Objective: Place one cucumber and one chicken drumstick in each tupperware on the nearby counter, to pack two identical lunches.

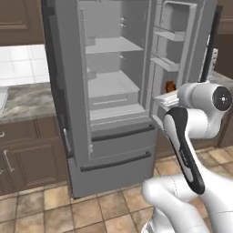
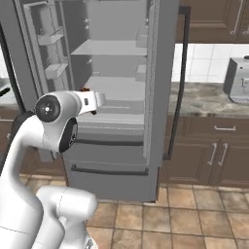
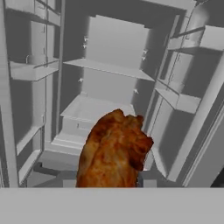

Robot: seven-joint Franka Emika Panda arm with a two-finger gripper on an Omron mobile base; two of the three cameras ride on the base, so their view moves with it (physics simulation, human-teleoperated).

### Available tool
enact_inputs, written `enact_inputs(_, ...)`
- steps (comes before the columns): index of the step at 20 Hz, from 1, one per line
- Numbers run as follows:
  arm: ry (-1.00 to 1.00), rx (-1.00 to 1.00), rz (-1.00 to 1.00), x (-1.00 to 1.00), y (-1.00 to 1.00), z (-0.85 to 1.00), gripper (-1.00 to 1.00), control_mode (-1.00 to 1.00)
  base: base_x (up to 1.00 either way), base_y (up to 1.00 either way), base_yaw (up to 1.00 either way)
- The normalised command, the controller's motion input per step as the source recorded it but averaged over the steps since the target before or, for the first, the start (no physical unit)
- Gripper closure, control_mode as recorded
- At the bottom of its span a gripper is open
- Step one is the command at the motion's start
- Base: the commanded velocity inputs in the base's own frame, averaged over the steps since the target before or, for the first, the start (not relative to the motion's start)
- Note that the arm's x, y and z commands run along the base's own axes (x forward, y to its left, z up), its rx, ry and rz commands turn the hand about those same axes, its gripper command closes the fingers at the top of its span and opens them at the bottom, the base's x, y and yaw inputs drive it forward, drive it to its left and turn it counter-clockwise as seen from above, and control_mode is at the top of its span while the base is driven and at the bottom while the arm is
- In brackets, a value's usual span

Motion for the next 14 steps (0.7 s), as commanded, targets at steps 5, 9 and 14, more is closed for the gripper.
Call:
enact_inputs(5, 0.00, 0.00, 0.00, 0.00, 0.00, 0.00, 1.00, 1.00, -0.35, 0.86, 0.00)
enact_inputs(9, 0.00, 0.00, 0.00, 0.00, 0.00, 0.00, 1.00, 1.00, -0.41, 1.00, 0.00)
enact_inputs(14, 0.00, 0.00, 0.00, 0.00, 0.00, 0.00, 1.00, 1.00, -0.45, 1.00, 0.00)
